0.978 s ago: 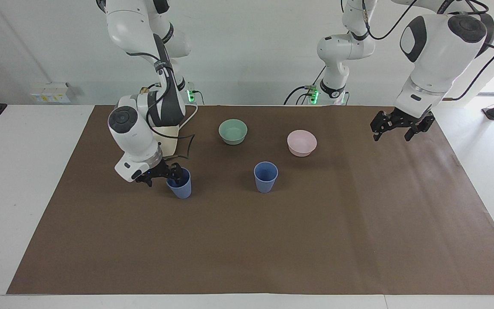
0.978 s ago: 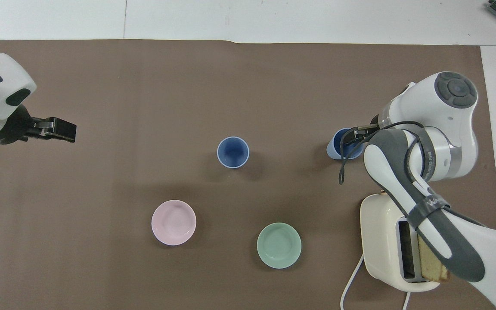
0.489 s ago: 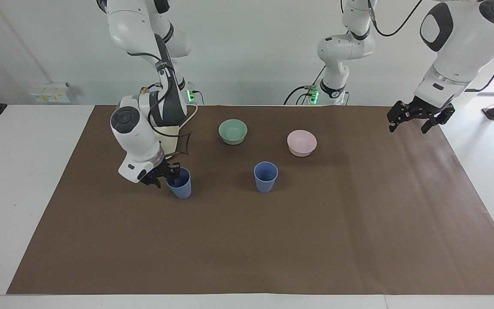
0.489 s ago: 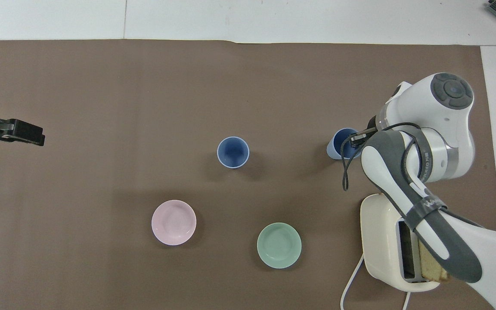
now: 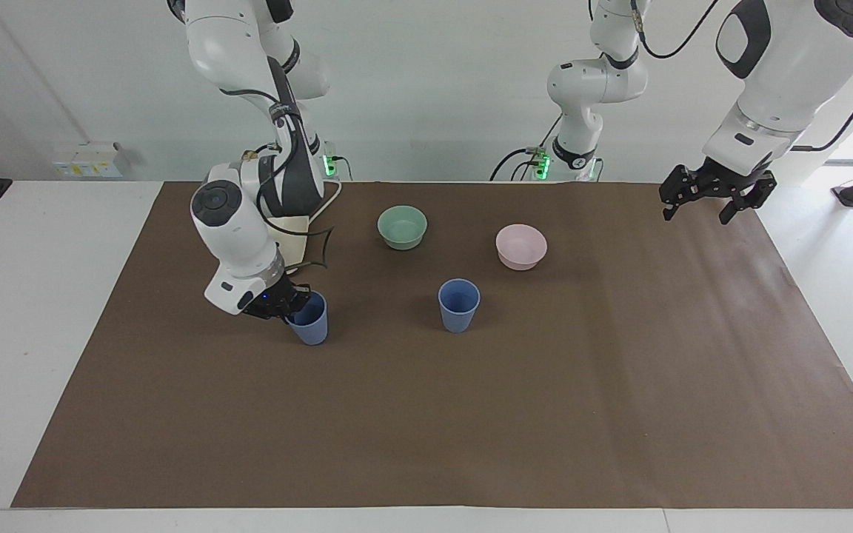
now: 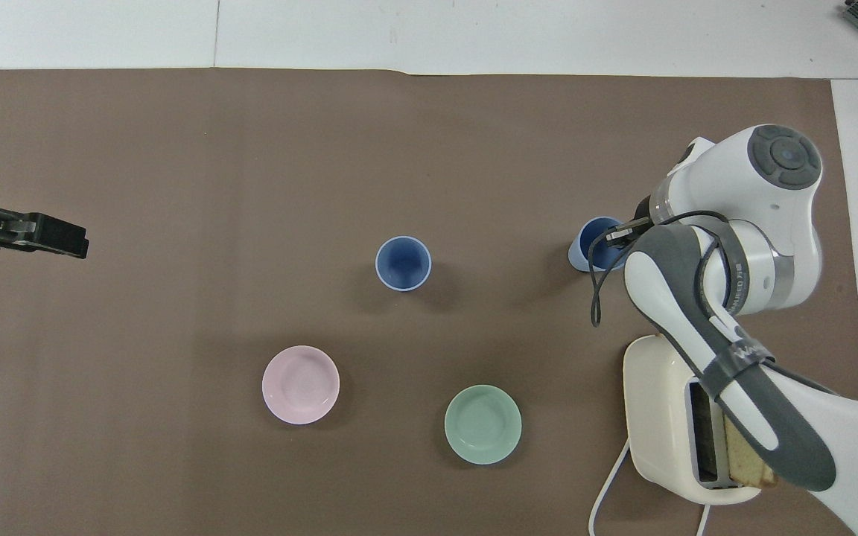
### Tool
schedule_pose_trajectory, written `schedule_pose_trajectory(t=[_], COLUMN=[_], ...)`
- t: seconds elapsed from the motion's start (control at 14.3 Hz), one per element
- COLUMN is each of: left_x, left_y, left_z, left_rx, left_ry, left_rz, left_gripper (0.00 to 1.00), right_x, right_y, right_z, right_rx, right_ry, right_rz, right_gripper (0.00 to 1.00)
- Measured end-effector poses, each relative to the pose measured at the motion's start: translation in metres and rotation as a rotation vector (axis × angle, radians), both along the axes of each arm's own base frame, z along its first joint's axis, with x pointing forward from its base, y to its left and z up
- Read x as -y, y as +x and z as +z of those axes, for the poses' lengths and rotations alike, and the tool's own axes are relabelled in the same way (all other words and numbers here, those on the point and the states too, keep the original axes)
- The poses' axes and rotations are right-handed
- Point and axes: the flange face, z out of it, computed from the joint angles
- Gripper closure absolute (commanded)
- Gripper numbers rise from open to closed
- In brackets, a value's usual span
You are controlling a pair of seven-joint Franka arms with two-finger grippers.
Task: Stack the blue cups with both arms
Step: 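Grasp the second blue cup with the right gripper and lift it, then carry the blue cup with the right gripper over the first blue cup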
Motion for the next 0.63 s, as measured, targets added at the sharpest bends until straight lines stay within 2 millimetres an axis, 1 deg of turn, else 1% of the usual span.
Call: schedule_pose_trajectory(t=[0.07,0.14,0.28,0.42,0.56,0.63], left_x=[-0.002,-0.005,-0.008,-0.009,-0.009,-0.008], left_y=[-0.001,-0.002,-0.007,-0.010,-0.012,-0.013], left_z=[0.002,0.005,0.012,0.017,0.018,0.018], left_rx=[0.002,0.006,0.014,0.019,0.018,0.013], left_ry=[0.000,0.000,-0.001,-0.002,-0.002,-0.001], left_rz=[0.003,0.006,0.007,0.006,0.006,0.005], left_gripper=[0.00,0.00,0.00,0.00,0.00,0.00], right_x=[-0.005,-0.015,-0.042,-0.073,-0.109,-0.126], right_y=[0.003,0.005,0.008,0.005,-0.001,-0.005], right_z=[0.011,0.028,0.065,0.098,0.117,0.122], right_rx=[0.002,-0.001,0.008,0.015,0.023,0.028], right_ry=[0.003,0.008,0.018,0.024,0.031,0.035], right_rz=[-0.018,-0.036,-0.067,-0.087,-0.124,-0.137], right_gripper=[1.00,1.00,1.00,1.00,1.00,1.00])
